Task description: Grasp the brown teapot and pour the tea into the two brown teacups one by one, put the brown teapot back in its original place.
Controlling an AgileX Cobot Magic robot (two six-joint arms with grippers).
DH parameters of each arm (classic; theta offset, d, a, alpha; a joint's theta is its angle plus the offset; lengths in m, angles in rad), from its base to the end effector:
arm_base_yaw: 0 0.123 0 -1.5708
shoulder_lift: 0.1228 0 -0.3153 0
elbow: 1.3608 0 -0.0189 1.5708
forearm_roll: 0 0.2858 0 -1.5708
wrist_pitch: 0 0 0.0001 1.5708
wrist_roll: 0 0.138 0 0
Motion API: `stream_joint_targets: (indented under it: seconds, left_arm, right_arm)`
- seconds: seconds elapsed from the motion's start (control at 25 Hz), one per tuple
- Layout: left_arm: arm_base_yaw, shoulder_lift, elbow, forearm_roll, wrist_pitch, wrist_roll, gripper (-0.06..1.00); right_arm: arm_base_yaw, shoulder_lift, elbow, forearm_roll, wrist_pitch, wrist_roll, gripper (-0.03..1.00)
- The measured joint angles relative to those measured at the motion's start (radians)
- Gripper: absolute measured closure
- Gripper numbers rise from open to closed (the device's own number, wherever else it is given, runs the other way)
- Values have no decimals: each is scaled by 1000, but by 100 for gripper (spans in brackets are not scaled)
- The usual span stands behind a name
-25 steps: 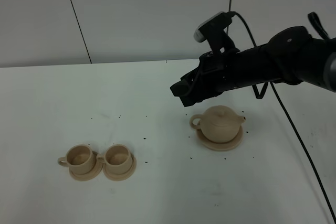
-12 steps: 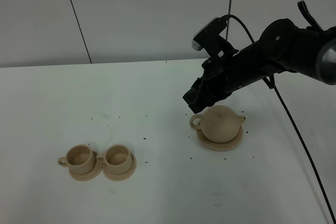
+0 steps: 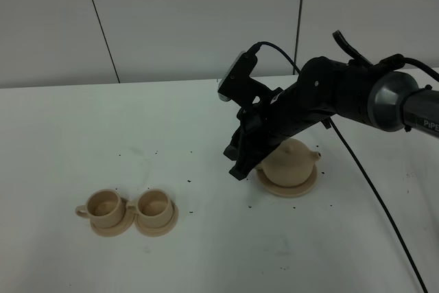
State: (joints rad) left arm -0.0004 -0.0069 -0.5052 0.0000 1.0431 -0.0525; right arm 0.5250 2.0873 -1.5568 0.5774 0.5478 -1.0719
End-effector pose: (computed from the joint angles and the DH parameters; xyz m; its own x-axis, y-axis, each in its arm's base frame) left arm 0.0367 0.0000 0.2769 -0.4288 -0.0523 -0.9019 -0.0221 0.9986 -0.0474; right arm 0.4432 0.3021 0.1655 -0.2427 -0.7332 -0.6352 -0.8997 0.4150 -0.1353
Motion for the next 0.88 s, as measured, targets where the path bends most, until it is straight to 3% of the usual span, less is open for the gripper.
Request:
stream_joint_targets:
  seconds: [0.4,0.68,0.88]
  left_arm:
    - [0,0,0,0,0,0,69]
    - [0,0,0,0,0,0,69]
    - [0,0,0,0,0,0,69]
  right_arm:
    - [-1,0,-1,-112,-76,24,66]
    - [-1,39,-1,-65,-185,26,66]
    - [-1,73,-1,-55,-199,26,67]
